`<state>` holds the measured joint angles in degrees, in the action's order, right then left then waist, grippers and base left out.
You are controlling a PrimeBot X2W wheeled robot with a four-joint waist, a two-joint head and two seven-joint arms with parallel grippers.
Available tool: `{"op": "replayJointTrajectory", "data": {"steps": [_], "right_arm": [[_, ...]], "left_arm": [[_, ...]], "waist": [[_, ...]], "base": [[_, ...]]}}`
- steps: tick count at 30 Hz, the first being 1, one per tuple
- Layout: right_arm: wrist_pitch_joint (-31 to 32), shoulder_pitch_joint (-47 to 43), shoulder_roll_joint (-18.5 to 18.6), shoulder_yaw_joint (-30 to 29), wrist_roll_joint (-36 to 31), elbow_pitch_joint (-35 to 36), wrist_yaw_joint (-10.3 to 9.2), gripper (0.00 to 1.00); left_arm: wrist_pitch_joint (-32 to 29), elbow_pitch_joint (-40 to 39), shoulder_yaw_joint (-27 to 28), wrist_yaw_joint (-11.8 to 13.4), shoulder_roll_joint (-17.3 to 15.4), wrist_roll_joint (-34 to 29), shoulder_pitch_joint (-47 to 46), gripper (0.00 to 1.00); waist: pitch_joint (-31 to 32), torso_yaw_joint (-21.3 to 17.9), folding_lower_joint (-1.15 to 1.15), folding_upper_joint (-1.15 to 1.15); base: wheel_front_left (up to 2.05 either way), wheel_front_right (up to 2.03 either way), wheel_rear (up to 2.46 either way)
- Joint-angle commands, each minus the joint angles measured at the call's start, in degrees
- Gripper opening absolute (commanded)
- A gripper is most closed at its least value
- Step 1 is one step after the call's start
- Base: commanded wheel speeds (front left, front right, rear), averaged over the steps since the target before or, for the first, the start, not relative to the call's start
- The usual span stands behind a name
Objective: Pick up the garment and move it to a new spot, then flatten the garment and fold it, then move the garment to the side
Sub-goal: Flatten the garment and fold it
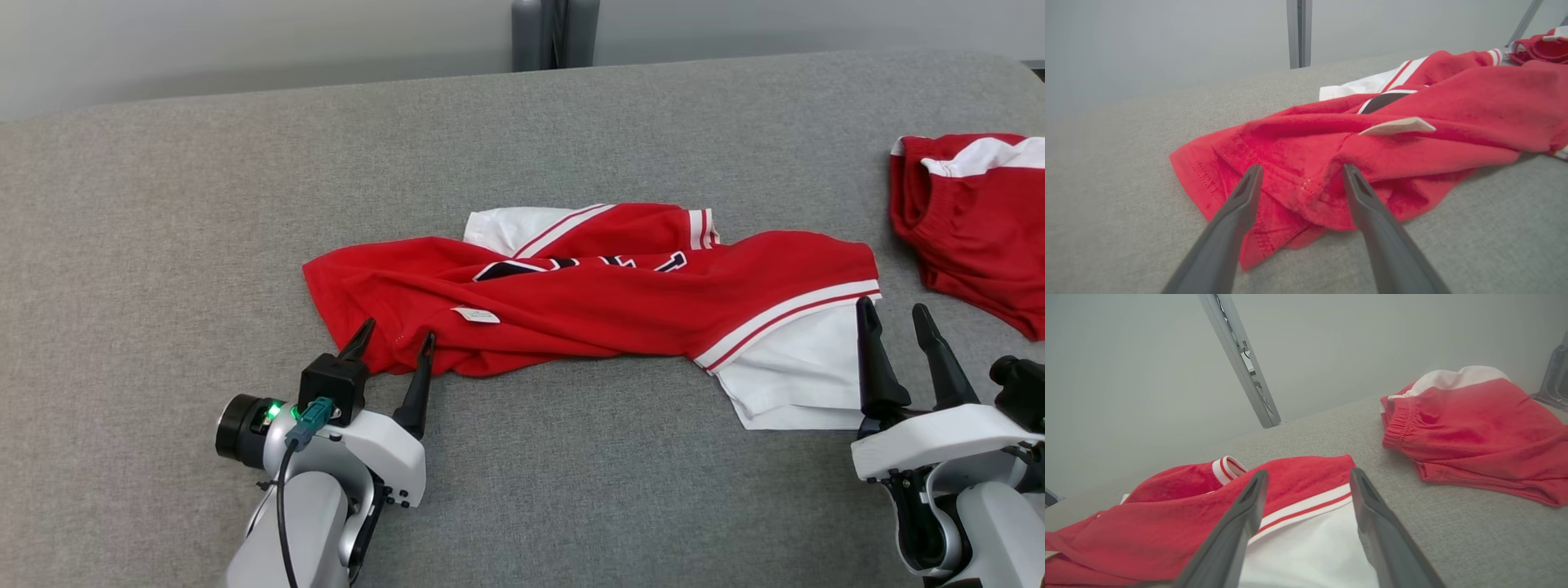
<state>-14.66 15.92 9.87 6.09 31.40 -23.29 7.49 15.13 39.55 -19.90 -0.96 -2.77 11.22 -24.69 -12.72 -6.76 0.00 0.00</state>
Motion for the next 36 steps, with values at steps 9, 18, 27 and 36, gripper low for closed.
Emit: {"op": "replayJointTrajectory", "data": {"steps": [9, 18, 27, 36], "right_arm": [[-0.5, 0.8, 0.1, 0.1, 0.1, -0.6, 0.02, 1.00], [-0.6, 0.9, 0.6, 0.1, 0.1, -0.6, 0.02, 1.00], [1.7, -0.9, 2.0, -1.7, 0.1, -2.2, 0.02, 1.00], [5.2, -4.3, 2.0, -2.8, 2.8, -3.7, 0.02, 1.00]], "left_arm": [[0.0, 0.9, -0.9, -0.6, -0.3, 0.2, -0.2, 0.00], [0.0, 1.5, -1.4, -0.4, -0.3, 1.2, -0.7, 0.00], [0.0, -0.2, -1.3, 0.0, -0.3, 1.8, 0.4, 0.00], [0.0, -1.2, -2.4, 0.2, -0.3, 2.3, 1.1, 0.00]], "waist": [[0.1, -0.3, 0.00, 0.00], [0.3, 0.2, 0.00, 0.00], [0.8, 0.0, 0.00, 0.00], [0.8, 0.0, 0.00, 0.00]], "base": [[0.00, 0.00, 0.00], [0.00, 0.00, 0.00], [0.00, 0.00, 0.00], [0.00, 0.00, 0.00]]}}
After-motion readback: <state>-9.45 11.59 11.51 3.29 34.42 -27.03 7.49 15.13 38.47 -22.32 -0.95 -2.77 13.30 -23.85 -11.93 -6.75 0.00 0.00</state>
